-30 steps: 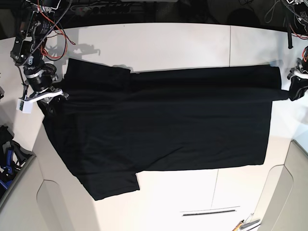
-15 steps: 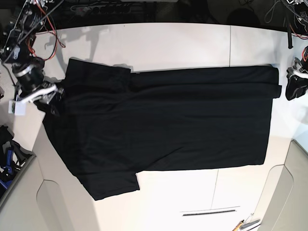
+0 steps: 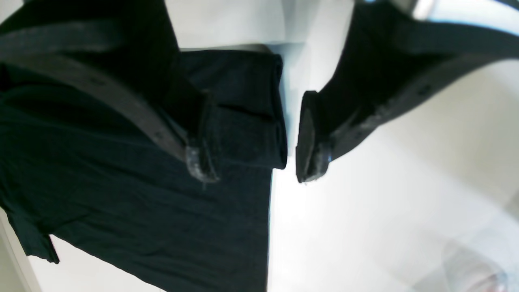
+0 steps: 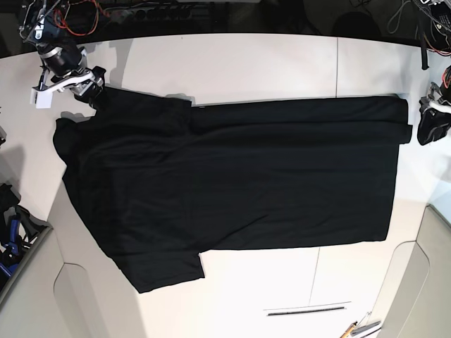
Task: Fold the T-shirt properly
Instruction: 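Regrasp the shirt edge with the right gripper near the sleeve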
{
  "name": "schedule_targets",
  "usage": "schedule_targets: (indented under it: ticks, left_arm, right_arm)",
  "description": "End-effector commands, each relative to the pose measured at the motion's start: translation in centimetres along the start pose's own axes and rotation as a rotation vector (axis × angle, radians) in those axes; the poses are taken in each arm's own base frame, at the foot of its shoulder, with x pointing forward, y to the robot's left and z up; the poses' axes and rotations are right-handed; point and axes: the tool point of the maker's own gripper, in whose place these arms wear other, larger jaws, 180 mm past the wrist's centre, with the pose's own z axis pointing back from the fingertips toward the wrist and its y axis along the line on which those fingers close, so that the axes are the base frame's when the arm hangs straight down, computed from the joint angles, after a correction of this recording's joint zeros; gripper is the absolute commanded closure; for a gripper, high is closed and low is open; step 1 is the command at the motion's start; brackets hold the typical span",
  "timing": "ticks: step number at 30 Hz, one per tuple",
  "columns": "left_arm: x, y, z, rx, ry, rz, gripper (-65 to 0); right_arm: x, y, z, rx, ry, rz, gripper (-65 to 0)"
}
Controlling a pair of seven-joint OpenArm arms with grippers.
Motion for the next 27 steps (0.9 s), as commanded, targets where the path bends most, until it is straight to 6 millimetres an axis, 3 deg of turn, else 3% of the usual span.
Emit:
schedule_targets:
  ticks: [1,3,5,6,11,16,27]
  left_arm:
    - [1.7,-0.2,0.3,-0.014,-0.047,-0.022,-32.7]
    - [1.7,-0.2,0.3,-0.014,-0.047,-0.022,-32.7]
    - [1.7,-0.2,0.3,-0.014,-0.048,-0.022,-32.7]
    - [1.7,-0.2,0.3,-0.014,-0.048,-0.022,-32.7]
    - [1.7,-0.2,0.3,-0.014,-0.048,-0.021,-32.7]
    - [1.7,-0.2,0.3,-0.014,-0.048,-0.022,-32.7]
    - [2.0,-0.4,0.3,-0.026,-0.06,-0.01,-32.7]
  right_arm:
    - [-0.7,-0.2,-0.1,0.0,0.033,0.002,-32.5]
    - [-0.7,0.3,-0.3,0.036,0.026,-0.019,-20.7]
    - [-0.2,1.3,-0.4,0.089,0.004,-0.021,-3.1]
    - [0.2,2.1,-0.4,0.125,-0.01,-0.015,0.0]
    - [2.3,5.4,-1.5,0.251,-0.066,-0.015,0.0]
    - [5.7,8.6,-3.1,0.328,-0.134,0.018,0.0]
    - [11.5,16.6,-7.5,0.357,-0.257,0.366,0.0]
